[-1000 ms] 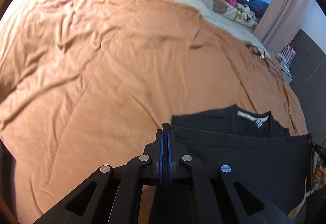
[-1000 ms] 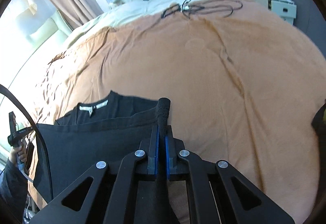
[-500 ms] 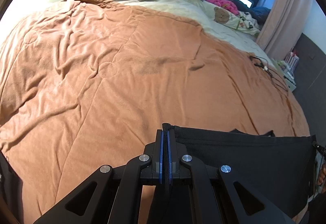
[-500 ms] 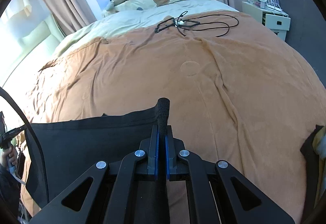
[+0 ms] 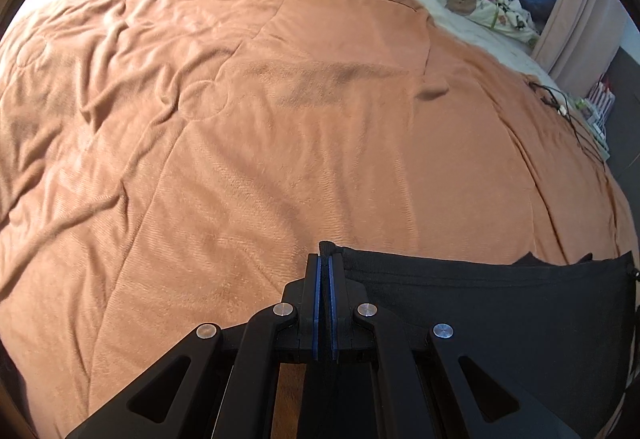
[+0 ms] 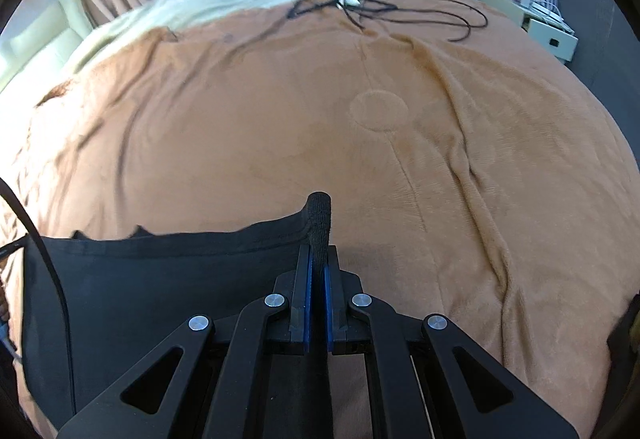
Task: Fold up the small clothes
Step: 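Lower the folded layer and open both grippers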
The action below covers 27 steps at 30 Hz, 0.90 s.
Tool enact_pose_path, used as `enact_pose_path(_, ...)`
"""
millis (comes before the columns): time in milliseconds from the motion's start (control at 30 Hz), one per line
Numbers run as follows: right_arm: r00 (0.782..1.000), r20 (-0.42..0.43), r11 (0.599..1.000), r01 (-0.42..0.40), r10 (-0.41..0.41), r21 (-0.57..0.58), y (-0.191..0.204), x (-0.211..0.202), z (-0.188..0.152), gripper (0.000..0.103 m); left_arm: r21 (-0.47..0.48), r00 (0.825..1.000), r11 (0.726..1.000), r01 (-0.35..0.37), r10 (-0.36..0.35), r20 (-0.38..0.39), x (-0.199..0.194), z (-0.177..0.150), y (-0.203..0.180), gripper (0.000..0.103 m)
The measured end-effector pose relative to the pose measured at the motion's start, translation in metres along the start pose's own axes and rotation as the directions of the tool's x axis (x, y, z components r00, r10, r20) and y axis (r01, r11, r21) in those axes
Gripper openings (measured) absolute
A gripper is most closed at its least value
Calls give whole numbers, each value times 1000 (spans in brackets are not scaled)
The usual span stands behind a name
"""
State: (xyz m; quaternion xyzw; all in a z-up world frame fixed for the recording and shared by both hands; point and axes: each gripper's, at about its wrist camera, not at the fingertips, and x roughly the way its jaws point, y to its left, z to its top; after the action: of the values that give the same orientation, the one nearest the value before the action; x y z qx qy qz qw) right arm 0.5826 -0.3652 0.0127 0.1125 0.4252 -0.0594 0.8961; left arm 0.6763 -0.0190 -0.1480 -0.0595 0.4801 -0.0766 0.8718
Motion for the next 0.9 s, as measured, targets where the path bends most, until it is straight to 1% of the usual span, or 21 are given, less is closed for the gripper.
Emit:
enact_pose_path(133, 1000, 17, 1000, 26, -26, -12, 9, -4, 5, 1, 16, 1000, 1000, -6, 6, 15, 0, 3, -4, 3)
enact_pose_path(300, 999, 14, 999, 53, -53, -2, 5, -1, 4, 1, 26, 1000, 1000, 1, -2, 23, 3, 13, -10, 3)
enact_pose_path(400, 998, 1, 998, 59, -59, -11, 4, 8, 3, 1, 32, 1000, 999, -4, 3, 23, 10, 15, -14, 3)
enact_pose_path(467, 998, -15, 998, 56, -56, -16, 4, 16, 4, 1, 34, 1000, 999, -17, 17, 6, 19, 15, -15, 3)
enact_pose_path(500, 998, -20, 998, 61, -61, -2, 3, 21, 4, 1, 35, 1000, 999, -21, 21, -14, 27, 15, -14, 3)
enact_pose_path(533, 997, -21, 997, 71, -72, -4, 2, 24, 6, 4, 33, 999, 999, -22, 24, -45, 35, 14, -13, 4)
enact_pose_path(600, 994, -37, 994, 105, -106, -36, 4, 29, 6, 7, 11, 996, 1000, -14, 15, -91, 46, 12, -9, 5)
enact_pose_path(633, 994, -44, 994, 95, -97, -48, 6, 28, 5, 12, -4, 996, 1000, -9, 8, -93, 46, 9, -6, 8)
enact_pose_path(667, 996, -44, 996, 78, -80, -51, 6, 26, 4, 25, -11, 996, 1000, -4, 3, -92, 44, 7, -3, 16)
enact_pose_path(700, 997, -35, 996, 69, -71, -53, 5, 21, 3, 35, -11, 996, 1000, 2, -3, -92, 41, 5, -1, 22)
enact_pose_path(733, 998, -15, 996, 67, -67, -53, 4, 14, 1, 58, -6, 996, 1000, -2, 2, -92, 38, 3, 2, 35)
enact_pose_path(767, 998, 2, 997, 63, -63, -52, 2, 7, -1, 69, -5, 996, 1000, -7, 6, -91, 35, 2, 4, 48)
enact_pose_path(833, 999, 3, 998, 46, -46, -31, -4, -3, -5, 69, -13, 997, 1000, 5, -6, -77, 25, -1, 9, 55)
enact_pose_path(900, 999, -4, 999, 33, -33, -15, -8, -12, -12, 69, -21, 997, 1000, 13, -14, -72, 15, -4, 12, 55)
